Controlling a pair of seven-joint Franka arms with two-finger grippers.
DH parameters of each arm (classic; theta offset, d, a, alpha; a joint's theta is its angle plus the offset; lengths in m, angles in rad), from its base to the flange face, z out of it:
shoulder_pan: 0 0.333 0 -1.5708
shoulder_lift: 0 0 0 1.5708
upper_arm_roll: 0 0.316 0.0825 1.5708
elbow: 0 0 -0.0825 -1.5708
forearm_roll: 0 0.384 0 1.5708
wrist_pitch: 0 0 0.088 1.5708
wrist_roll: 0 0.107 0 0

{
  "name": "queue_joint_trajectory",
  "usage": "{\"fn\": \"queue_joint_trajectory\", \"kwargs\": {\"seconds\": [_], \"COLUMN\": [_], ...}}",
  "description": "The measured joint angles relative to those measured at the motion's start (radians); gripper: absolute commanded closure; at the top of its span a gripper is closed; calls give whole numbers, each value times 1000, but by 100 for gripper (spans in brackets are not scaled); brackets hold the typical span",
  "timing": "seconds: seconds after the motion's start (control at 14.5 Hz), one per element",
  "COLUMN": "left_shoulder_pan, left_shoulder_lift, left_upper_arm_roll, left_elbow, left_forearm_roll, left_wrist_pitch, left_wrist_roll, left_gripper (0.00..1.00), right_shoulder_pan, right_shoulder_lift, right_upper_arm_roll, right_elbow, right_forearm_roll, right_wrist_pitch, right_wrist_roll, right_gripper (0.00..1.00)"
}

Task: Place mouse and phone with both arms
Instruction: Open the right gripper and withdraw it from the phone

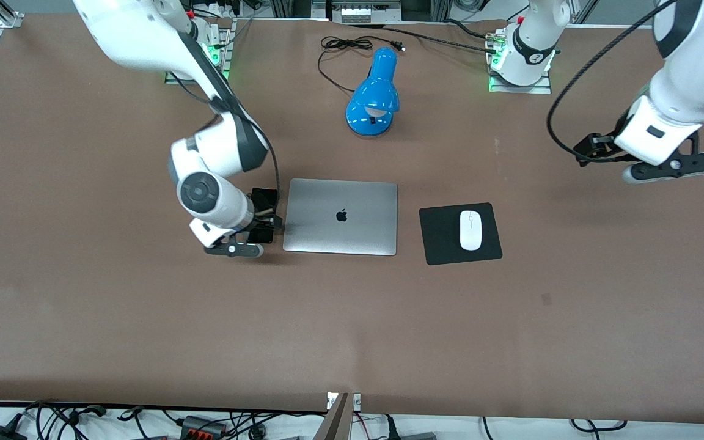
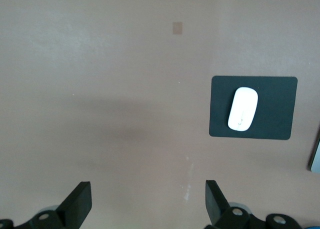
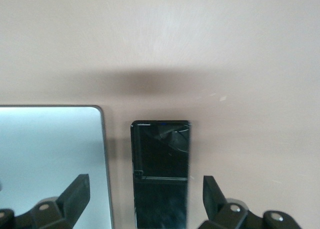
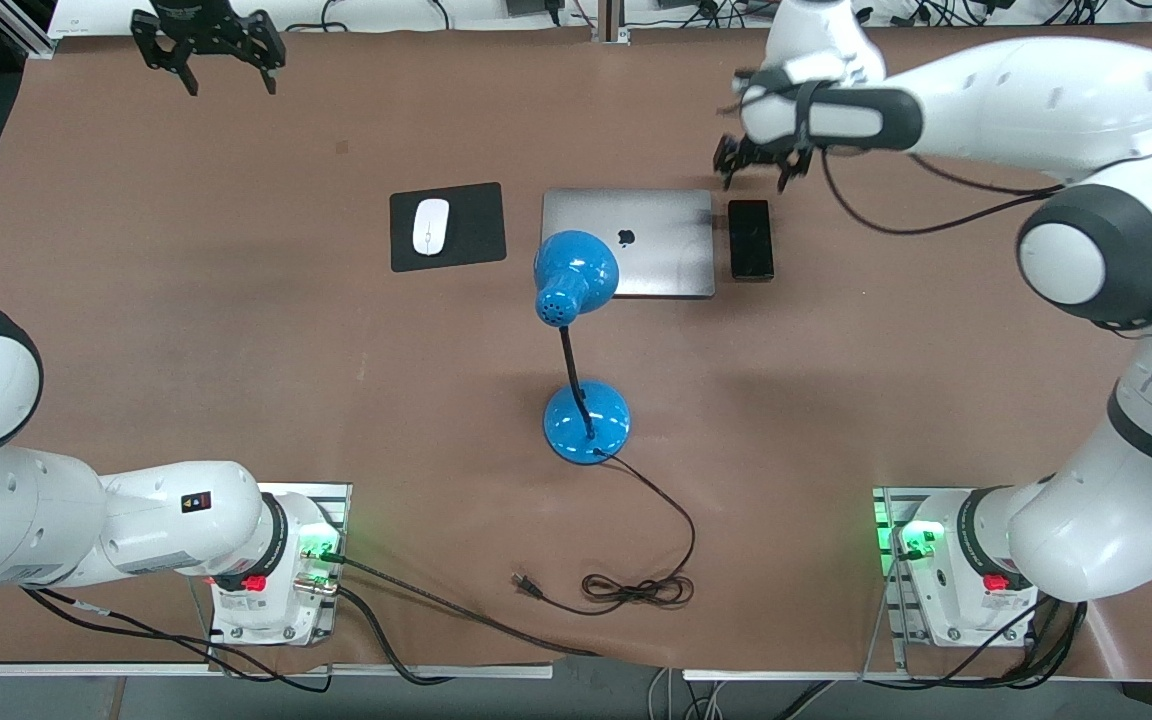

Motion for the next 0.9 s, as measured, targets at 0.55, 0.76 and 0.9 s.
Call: {"fn": "queue_joint_trajectory", "kwargs": {"seconds": [0.55, 0.76, 0.9], "left_shoulder_pan": [16, 20, 57], "left_shoulder_lift": [-13, -13, -13], "left_upper_arm_roll": [-8, -9, -7], "left_elbow": [9, 6, 2], "left_forearm_roll": [-33, -34, -86], "left_wrist_pitch": [43, 70, 88], "left_wrist_roll": [13, 12, 14], "left_gripper": [0, 0, 0], "right_shoulder_pan": [-224, -313, -367], "right_shoulder_lift": [-95, -120, -152], "right_upper_arm_roll": [-18, -21, -26], "right_elbow": [374, 399, 401], "right_forearm_roll": [-25, -25, -25], "right_wrist_pitch": [-413, -416, -418], "right_wrist_roll": [-217, -232, -280], "right_gripper": [0, 0, 0]}}
